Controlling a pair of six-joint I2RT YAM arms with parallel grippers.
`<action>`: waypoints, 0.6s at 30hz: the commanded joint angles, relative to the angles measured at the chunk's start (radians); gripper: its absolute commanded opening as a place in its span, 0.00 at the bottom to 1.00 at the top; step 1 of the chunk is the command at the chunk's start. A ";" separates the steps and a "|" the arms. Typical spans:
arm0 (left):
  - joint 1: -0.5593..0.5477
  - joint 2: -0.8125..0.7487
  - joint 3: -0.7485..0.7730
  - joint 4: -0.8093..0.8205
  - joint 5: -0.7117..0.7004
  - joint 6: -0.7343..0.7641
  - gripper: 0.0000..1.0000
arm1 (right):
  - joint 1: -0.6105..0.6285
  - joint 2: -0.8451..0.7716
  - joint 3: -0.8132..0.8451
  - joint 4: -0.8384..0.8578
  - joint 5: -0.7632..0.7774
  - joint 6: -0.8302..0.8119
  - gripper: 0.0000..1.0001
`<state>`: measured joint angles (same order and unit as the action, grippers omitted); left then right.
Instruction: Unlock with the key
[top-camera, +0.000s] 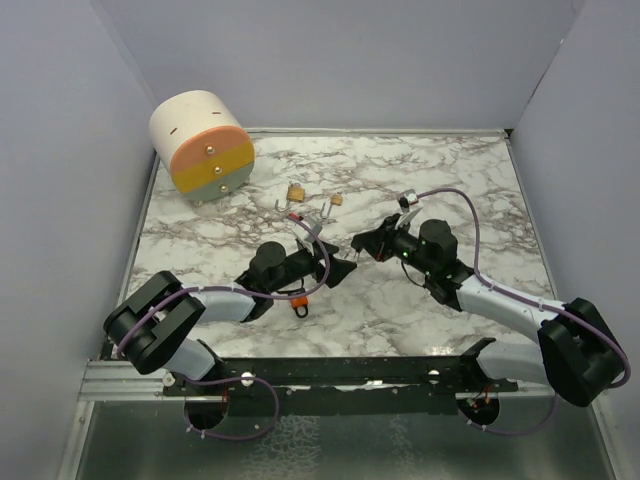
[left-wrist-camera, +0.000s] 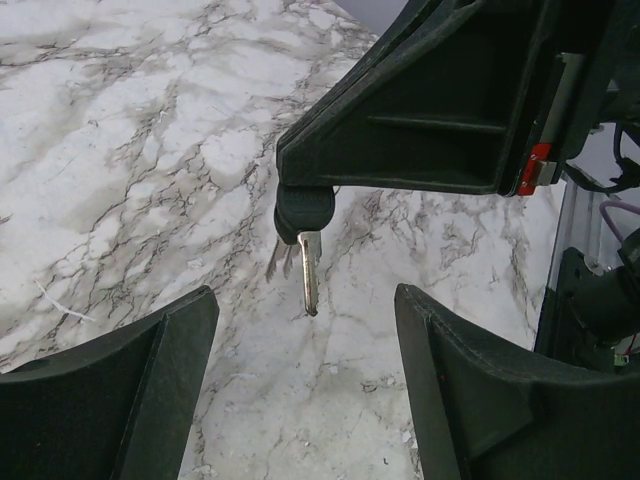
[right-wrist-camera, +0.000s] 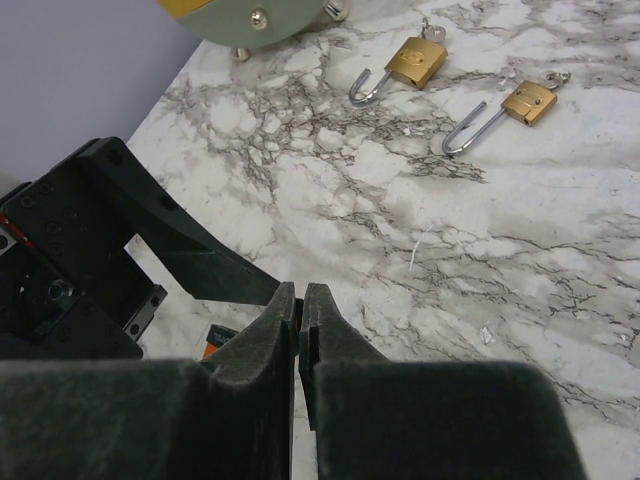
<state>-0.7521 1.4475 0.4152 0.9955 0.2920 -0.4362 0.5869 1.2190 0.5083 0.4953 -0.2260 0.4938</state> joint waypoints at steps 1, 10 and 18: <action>0.002 0.006 0.018 0.055 0.032 -0.003 0.73 | -0.007 -0.017 -0.007 0.046 -0.003 0.002 0.01; 0.003 -0.053 -0.022 0.016 -0.064 -0.003 0.72 | -0.008 -0.025 -0.009 0.017 0.072 0.009 0.01; 0.004 -0.292 -0.072 -0.333 -0.304 -0.051 0.72 | -0.013 -0.024 -0.026 0.007 0.135 0.000 0.01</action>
<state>-0.7521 1.2770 0.3737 0.8562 0.1482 -0.4446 0.5816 1.2133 0.5022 0.4938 -0.1486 0.4961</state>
